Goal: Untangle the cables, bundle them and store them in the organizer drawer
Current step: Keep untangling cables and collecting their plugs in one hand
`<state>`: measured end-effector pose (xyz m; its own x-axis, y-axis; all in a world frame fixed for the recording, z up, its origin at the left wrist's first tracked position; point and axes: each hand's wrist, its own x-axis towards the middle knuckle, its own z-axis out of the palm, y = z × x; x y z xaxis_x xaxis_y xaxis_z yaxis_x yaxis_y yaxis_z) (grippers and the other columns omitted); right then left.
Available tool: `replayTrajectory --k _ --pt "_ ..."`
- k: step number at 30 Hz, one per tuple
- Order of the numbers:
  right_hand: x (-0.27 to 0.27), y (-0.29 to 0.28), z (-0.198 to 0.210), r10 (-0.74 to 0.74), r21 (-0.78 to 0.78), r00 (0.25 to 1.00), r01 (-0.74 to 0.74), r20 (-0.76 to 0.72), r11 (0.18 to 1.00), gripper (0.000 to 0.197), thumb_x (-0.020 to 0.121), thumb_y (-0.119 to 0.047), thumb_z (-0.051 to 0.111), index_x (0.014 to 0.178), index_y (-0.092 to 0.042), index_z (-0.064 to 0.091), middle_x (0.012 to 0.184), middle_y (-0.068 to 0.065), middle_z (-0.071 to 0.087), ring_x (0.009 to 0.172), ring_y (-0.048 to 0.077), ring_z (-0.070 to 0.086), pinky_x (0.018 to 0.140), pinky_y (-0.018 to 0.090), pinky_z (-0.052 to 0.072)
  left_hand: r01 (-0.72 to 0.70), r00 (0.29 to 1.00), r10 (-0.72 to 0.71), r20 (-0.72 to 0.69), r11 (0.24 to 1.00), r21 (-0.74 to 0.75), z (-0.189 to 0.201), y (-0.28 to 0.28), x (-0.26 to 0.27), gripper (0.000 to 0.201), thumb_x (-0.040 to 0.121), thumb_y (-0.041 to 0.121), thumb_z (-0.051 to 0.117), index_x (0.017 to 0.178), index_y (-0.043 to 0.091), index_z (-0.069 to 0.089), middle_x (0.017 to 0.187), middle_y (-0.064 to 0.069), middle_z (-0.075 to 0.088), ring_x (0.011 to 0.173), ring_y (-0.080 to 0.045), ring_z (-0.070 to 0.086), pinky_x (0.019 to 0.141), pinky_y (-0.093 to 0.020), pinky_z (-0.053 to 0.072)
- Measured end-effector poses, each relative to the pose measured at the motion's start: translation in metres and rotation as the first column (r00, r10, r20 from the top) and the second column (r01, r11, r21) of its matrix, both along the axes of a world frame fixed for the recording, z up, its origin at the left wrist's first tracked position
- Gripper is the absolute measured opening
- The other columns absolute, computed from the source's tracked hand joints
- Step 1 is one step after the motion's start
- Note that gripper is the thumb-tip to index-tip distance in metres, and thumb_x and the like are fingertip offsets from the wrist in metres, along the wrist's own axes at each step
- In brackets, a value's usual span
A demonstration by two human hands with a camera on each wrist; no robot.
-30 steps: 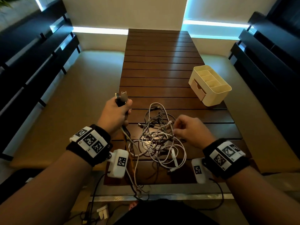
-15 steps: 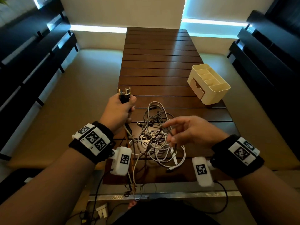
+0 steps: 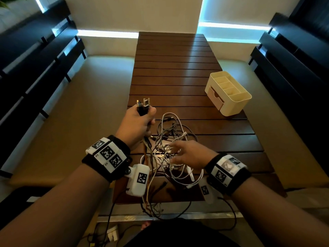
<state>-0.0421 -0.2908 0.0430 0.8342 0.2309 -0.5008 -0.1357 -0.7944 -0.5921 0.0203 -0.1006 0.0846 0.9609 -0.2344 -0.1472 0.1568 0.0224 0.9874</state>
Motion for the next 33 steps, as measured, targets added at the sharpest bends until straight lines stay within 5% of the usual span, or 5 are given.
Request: replayTrajectory --k 9,15,20,25,33 --pt "-0.01 0.038 -0.003 0.239 0.532 0.883 0.014 -0.404 0.847 0.03 0.096 -0.004 0.059 0.123 -0.017 0.053 0.097 0.0 0.073 0.083 0.012 0.071 0.077 0.029 0.059 0.074 0.997 -0.075 -0.003 0.994 -0.083 0.001 -0.004 -0.016 0.015 0.1 0.025 0.053 0.099 0.011 0.051 0.064 0.0 0.058 0.049 -0.012 0.048 0.049 -0.028 0.05" --pt "0.02 -0.008 -0.019 -0.065 0.094 0.998 0.062 0.019 0.994 0.055 0.088 -0.042 0.07 0.138 -0.032 0.051 0.127 -0.007 0.063 0.112 0.011 0.061 0.101 0.04 0.052 0.022 0.996 -0.028 -0.082 0.998 -0.067 -0.01 0.015 -0.01 0.037 0.09 0.041 0.058 0.112 0.012 0.051 0.072 -0.006 0.065 0.067 -0.025 0.065 0.076 -0.054 0.059" --pt "0.016 -0.027 -0.053 -0.114 -0.272 0.991 0.129 0.07 0.954 0.086 0.08 -0.051 0.075 0.151 -0.038 0.029 0.151 0.004 0.027 0.136 0.027 0.039 0.109 0.044 0.043 -0.007 0.992 0.002 -0.124 0.999 -0.045 -0.017 0.02 -0.009 0.036 0.091 0.043 0.058 0.107 0.012 0.049 0.059 0.004 0.048 0.05 -0.012 0.052 0.062 -0.04 0.058" --pt "0.014 -0.029 -0.051 -0.236 -0.074 0.968 0.242 0.09 0.967 0.011 0.096 -0.022 0.062 0.103 -0.028 0.066 0.097 0.001 0.07 0.083 0.016 0.068 0.077 0.036 0.06 -0.021 0.993 0.02 -0.117 1.0 -0.011 -0.019 0.018 -0.004 0.027 0.097 0.039 0.053 0.093 0.015 0.045 0.055 0.008 0.038 0.044 -0.008 0.037 0.045 -0.027 0.041" --pt "0.046 -0.074 -0.006 -0.367 -0.016 0.888 0.386 0.277 0.922 0.019 0.094 -0.017 0.064 0.093 -0.035 0.061 0.094 -0.004 0.068 0.081 0.012 0.067 0.069 0.028 0.056 0.002 0.988 -0.003 -0.152 1.0 -0.008 -0.017 0.016 0.001 0.016 0.101 0.022 0.052 0.088 0.019 0.044 0.057 0.007 0.033 0.045 -0.01 0.027 0.043 -0.024 0.027"
